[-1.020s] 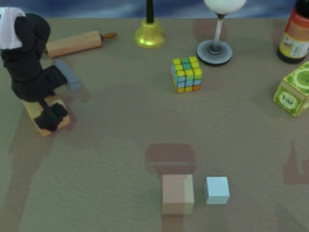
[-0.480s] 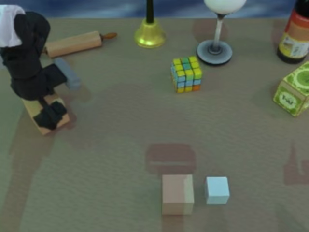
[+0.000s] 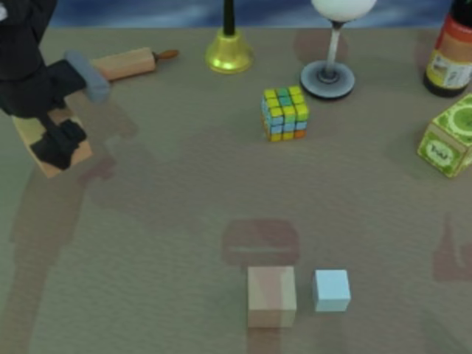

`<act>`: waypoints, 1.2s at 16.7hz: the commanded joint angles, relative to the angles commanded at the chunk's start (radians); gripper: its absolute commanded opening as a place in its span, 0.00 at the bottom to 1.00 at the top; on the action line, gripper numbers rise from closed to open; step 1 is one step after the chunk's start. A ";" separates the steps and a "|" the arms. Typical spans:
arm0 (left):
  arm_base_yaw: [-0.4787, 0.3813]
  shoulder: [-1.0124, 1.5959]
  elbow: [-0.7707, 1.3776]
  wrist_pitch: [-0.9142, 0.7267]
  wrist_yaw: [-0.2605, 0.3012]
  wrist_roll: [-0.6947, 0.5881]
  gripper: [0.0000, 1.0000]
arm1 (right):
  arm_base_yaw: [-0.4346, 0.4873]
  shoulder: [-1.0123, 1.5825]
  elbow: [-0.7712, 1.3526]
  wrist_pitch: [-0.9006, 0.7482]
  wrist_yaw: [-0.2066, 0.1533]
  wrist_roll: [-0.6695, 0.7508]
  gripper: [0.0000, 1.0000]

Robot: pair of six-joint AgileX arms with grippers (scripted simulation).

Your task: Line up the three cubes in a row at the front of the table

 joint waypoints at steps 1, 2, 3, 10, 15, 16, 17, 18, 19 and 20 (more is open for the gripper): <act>0.000 0.000 0.000 0.000 0.000 0.000 0.00 | 0.000 0.000 0.000 0.000 0.000 0.000 1.00; 0.000 0.000 0.000 0.000 0.000 0.000 0.00 | 0.000 0.000 0.000 0.000 0.000 0.000 1.00; -0.006 0.004 -0.002 0.003 0.000 0.002 0.00 | 0.000 0.000 0.000 0.000 0.000 0.000 1.00; -0.211 -0.145 -0.170 0.026 -0.001 0.016 0.00 | 0.000 0.000 0.000 0.000 0.000 0.000 1.00; -0.481 -0.340 -0.399 0.053 -0.003 0.029 0.00 | 0.000 0.000 0.000 0.000 0.000 0.000 1.00; -0.527 -0.374 -0.439 0.059 -0.004 0.031 0.00 | 0.000 0.000 0.000 0.000 0.000 0.000 1.00; -0.564 -0.402 -0.472 0.063 -0.005 0.033 0.00 | 0.000 0.000 0.000 0.000 0.000 0.000 1.00; -0.590 -0.425 -0.497 0.067 -0.005 0.034 0.00 | 0.000 0.000 0.000 0.000 0.000 0.000 1.00; -0.605 -0.439 -0.512 0.070 -0.005 0.035 0.00 | 0.000 0.000 0.000 0.000 0.000 0.000 1.00; -0.609 -0.443 -0.517 0.070 -0.005 0.035 0.00 | 0.000 0.000 0.000 0.000 0.000 0.000 1.00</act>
